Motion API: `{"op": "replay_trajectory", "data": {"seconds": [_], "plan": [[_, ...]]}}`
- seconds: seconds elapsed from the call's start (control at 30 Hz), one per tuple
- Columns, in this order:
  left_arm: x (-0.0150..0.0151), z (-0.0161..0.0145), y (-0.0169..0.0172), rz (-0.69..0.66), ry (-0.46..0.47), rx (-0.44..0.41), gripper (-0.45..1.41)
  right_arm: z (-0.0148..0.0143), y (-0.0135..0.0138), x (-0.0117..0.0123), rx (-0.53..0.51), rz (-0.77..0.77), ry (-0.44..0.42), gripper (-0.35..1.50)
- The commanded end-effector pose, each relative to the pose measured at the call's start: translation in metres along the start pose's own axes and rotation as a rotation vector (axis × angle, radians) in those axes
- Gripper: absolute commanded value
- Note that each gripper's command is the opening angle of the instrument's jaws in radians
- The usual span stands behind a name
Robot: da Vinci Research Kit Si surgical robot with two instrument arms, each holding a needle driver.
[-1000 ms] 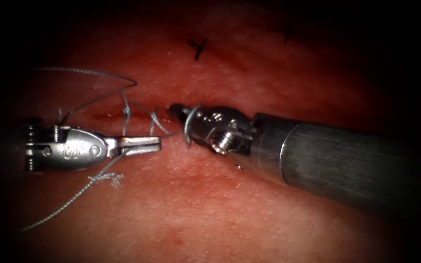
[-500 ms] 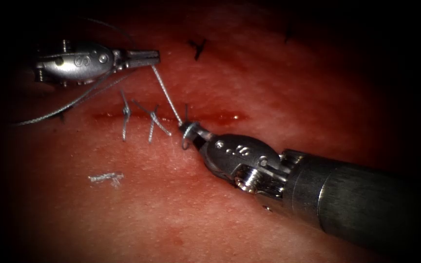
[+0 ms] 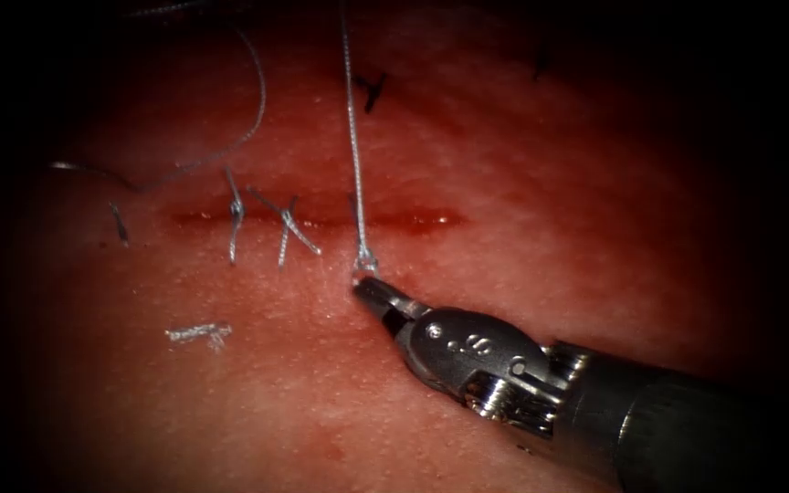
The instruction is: Wound Closure
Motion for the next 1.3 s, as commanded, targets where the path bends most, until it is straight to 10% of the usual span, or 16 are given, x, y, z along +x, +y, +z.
{"op": "replay_trajectory", "data": {"seconds": [0.03,0.7,1.3], "plan": [[0.0001,0.0011,-0.0008,0.009,0.005,0.01,-0.45,0.0007,-0.0003,0.0002,0.003,-0.008,0.009,-0.35],[-0.0042,0.0037,-0.0047,0.62,-0.257,0.247,-0.45,0.0006,-0.0022,-0.0024,0.219,-0.134,0.021,-0.35],[-0.0057,0.0048,-0.0063,0.678,-0.284,0.29,-0.45,-0.0008,-0.0036,-0.0045,0.239,-0.167,0.033,-0.35]]}}
